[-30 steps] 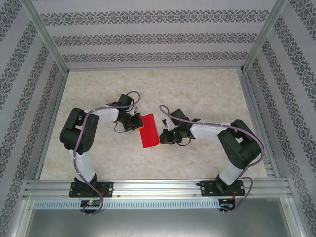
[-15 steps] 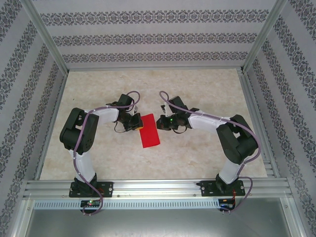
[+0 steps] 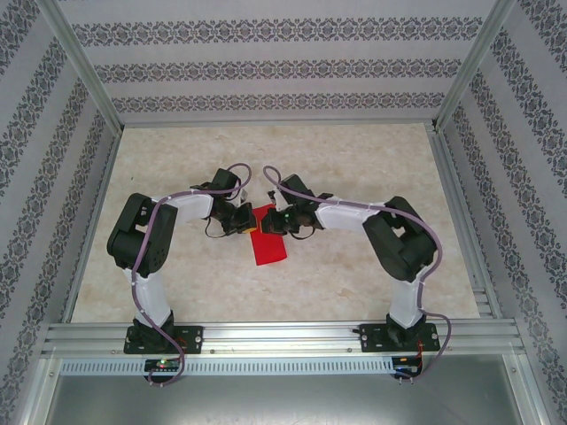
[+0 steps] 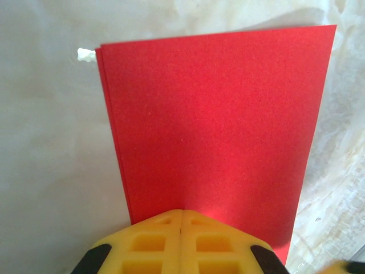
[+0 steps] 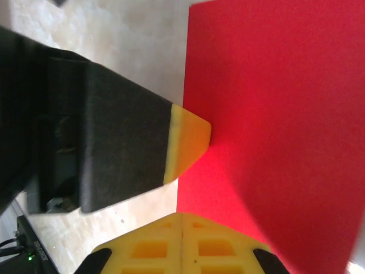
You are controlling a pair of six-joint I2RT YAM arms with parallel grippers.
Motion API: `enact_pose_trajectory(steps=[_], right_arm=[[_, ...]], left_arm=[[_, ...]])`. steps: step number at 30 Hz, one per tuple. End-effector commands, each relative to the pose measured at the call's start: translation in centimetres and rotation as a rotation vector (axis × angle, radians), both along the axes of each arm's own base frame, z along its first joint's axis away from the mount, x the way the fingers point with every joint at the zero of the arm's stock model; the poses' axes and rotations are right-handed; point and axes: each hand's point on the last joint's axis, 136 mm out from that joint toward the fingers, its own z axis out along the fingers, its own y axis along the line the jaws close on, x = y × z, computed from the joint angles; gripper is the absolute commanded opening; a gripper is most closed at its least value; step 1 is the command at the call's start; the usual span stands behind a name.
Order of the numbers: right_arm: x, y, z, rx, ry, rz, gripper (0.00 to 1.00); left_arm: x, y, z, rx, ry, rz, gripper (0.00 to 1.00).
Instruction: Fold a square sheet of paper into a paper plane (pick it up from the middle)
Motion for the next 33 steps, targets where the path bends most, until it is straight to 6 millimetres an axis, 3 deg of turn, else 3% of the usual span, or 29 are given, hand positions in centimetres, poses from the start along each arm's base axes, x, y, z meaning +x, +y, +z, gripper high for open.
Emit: enact_pose_trajectory(steps=[1,5,11,24,27,29,33], right_arm=[[0.8,0.7,-0.2,0.025,0.012,-0.015,0.05],[-0.1,-0.8,-2.4,-0.006,0.049,-0.009,0.04],[-3.6,-3.6,-5.0,-0.037,0.123,0.03,0.04],[-8.8,-8.0,-6.2,-0.091,0.178,0.029,0.05],[-8.4,-8.0,-5.3,-0.087,0.154,0.023,0.05],[-7.4,-7.2,-3.8,-0.059,0.114,0.014,0.05],[-3.5,-5.4,0.9,-0.015,-0.032,-0.047,0.06]], left_arm=[[-5.1,4.8,-6.1,0.268,0.187,0.011,0.0],[-5.2,4.9,-6.2,0.272,0.19,0.014,0.0],[-5.1,4.9,-6.2,0.276,0.19,0.014,0.0],[-5.0,5.0,-6.1,0.28,0.186,0.013,0.0],[-4.1,4.2,-5.2,0.242,0.151,-0.004,0.0],[-2.8,2.9,-3.6,0.181,0.102,-0.025,0.0],[0.5,0.5,2.4,0.068,-0.036,-0.046,0.05]])
